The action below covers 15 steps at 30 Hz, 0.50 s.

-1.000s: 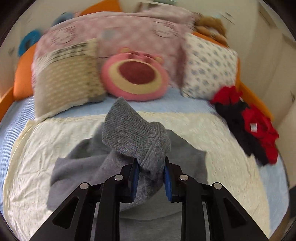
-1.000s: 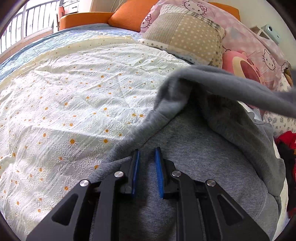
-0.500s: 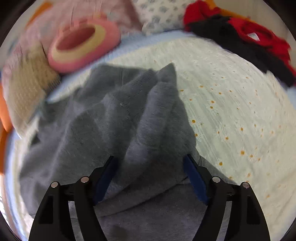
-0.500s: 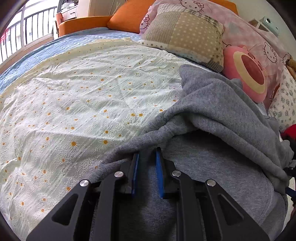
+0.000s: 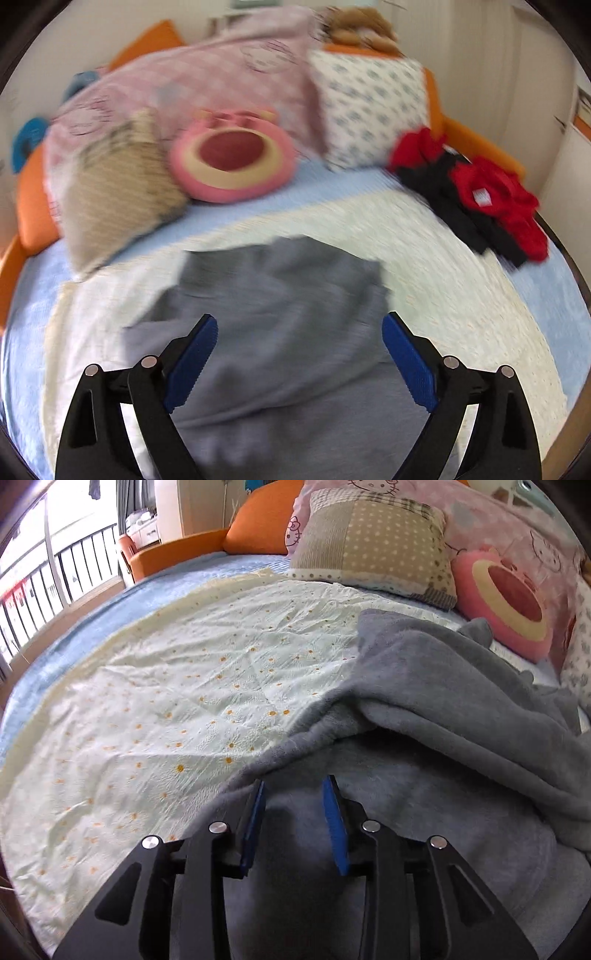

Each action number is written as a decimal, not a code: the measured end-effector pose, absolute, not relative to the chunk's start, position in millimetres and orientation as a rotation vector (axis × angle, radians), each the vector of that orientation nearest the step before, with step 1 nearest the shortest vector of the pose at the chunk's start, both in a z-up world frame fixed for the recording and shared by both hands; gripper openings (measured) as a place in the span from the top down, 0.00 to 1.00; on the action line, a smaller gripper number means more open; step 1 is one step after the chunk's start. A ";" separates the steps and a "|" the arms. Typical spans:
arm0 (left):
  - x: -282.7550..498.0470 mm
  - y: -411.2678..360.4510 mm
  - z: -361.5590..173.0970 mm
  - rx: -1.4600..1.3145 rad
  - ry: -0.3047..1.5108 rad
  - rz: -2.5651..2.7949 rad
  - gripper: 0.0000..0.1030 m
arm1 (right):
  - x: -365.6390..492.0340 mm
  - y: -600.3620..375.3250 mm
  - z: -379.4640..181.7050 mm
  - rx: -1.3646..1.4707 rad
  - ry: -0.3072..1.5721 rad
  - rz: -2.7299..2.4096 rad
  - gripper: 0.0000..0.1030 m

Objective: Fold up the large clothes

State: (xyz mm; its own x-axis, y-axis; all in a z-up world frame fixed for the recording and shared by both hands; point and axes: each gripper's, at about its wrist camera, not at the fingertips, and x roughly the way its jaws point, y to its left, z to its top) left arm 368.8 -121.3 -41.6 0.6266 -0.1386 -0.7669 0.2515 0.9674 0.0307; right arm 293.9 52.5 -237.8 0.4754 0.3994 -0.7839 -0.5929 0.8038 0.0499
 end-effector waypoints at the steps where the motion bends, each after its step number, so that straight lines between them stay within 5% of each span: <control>1: 369.0 -100.4 -30.7 0.111 0.858 -0.204 0.11 | 293.6 42.8 -232.9 -0.236 0.895 0.618 0.68; 7: 365.6 -7.4 -10.0 -0.044 0.815 -0.120 0.09 | 297.2 -68.3 -199.9 -0.194 0.851 0.531 0.61; 15: 392.2 56.4 -115.6 -0.136 0.947 -0.022 0.09 | 368.4 -250.1 -173.2 -0.020 0.842 0.216 0.52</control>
